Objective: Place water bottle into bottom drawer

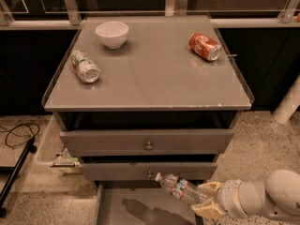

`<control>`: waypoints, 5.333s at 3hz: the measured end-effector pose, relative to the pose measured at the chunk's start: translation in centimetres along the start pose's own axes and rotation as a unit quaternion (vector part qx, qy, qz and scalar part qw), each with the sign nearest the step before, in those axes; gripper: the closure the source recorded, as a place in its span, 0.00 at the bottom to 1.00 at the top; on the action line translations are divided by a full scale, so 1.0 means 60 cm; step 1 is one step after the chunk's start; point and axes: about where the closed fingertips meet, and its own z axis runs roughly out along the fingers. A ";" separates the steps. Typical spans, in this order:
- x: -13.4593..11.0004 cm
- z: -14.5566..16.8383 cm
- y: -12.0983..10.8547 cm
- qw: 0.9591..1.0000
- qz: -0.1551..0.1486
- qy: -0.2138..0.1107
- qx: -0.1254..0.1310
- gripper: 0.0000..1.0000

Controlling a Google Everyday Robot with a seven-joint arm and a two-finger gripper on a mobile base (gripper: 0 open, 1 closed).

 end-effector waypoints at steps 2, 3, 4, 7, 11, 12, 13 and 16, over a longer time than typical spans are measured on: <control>0.043 0.116 -0.077 1.000 0.000 0.007 0.010 1.00; 0.062 0.189 -0.131 1.000 -0.018 -0.017 0.004 1.00; 0.081 0.245 -0.171 0.997 -0.061 -0.044 0.011 1.00; 0.130 0.266 -0.187 0.991 -0.107 -0.074 0.033 1.00; 0.299 0.490 -0.115 0.996 -0.084 -0.006 0.011 1.00; 0.329 0.541 -0.136 0.996 -0.089 0.004 0.027 1.00; 0.354 0.580 -0.149 0.995 -0.096 0.010 0.034 1.00; 0.377 0.621 -0.159 0.994 -0.097 0.022 0.047 0.58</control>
Offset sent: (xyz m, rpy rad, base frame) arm 0.0988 0.0026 -0.1441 -0.0256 -0.0321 -0.0203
